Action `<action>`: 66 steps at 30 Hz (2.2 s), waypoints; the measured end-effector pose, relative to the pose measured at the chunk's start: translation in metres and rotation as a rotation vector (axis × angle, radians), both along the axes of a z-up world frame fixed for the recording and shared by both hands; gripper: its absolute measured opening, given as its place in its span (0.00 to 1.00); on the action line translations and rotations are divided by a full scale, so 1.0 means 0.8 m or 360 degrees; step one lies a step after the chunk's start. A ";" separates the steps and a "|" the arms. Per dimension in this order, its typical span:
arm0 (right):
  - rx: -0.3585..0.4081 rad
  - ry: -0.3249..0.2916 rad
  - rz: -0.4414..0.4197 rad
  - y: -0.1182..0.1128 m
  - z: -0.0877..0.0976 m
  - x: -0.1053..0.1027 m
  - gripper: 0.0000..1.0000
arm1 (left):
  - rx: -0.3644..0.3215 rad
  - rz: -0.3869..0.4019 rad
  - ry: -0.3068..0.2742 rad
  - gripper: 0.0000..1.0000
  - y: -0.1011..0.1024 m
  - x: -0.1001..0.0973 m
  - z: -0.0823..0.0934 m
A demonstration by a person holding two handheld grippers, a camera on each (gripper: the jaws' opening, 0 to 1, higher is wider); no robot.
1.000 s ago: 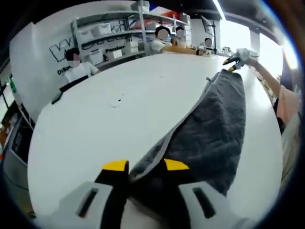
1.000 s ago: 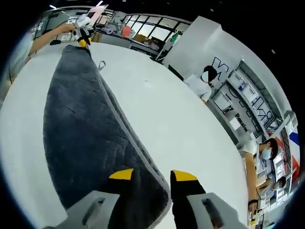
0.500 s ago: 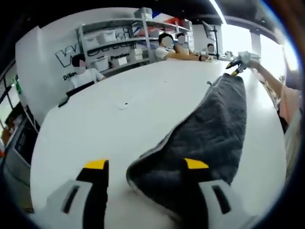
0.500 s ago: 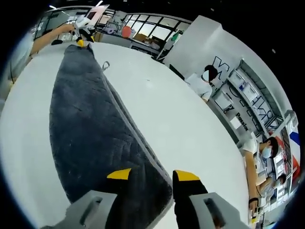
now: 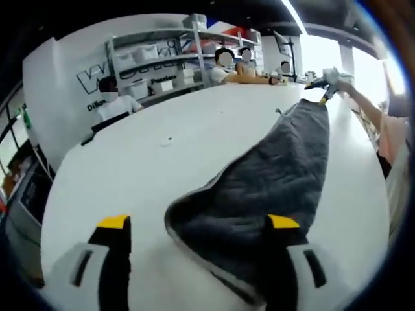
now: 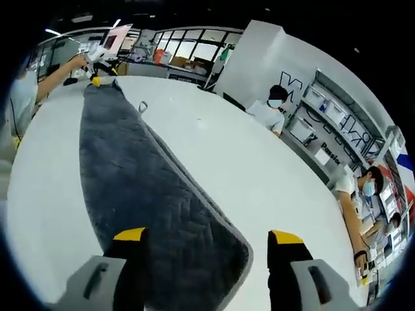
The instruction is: Fold the towel on the table until its edges align and the towel forms a compact rectangular stack.
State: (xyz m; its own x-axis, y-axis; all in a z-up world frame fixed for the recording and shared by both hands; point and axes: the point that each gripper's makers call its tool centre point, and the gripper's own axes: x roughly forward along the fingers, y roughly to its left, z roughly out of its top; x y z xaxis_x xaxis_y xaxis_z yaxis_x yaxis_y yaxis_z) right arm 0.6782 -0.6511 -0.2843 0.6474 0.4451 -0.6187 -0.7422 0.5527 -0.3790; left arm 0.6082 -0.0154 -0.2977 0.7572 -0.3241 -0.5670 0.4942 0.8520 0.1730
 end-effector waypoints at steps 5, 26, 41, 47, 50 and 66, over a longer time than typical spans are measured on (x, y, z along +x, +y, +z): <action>0.0087 0.0053 0.0002 0.010 0.005 -0.013 0.99 | -0.0007 -0.0002 -0.0027 0.99 -0.002 -0.005 0.004; 0.0248 0.0074 -0.0024 -0.008 0.027 -0.074 1.00 | 0.0058 -0.0108 -0.0011 0.99 -0.026 -0.079 0.000; 0.0171 0.0081 0.0034 -0.004 0.012 -0.138 1.00 | 0.0023 -0.0118 -0.0162 0.99 -0.047 -0.131 0.017; 0.0178 0.0006 0.0003 -0.010 0.016 -0.149 1.00 | 0.0065 -0.0094 -0.0181 0.99 -0.043 -0.160 0.017; 0.0181 -0.0007 -0.0004 -0.013 0.015 -0.153 1.00 | 0.0109 -0.0050 -0.0165 0.99 -0.033 -0.174 0.014; 0.0239 -0.0056 -0.0036 -0.012 0.010 -0.168 1.00 | 0.0094 0.0028 -0.0240 0.99 -0.020 -0.215 0.033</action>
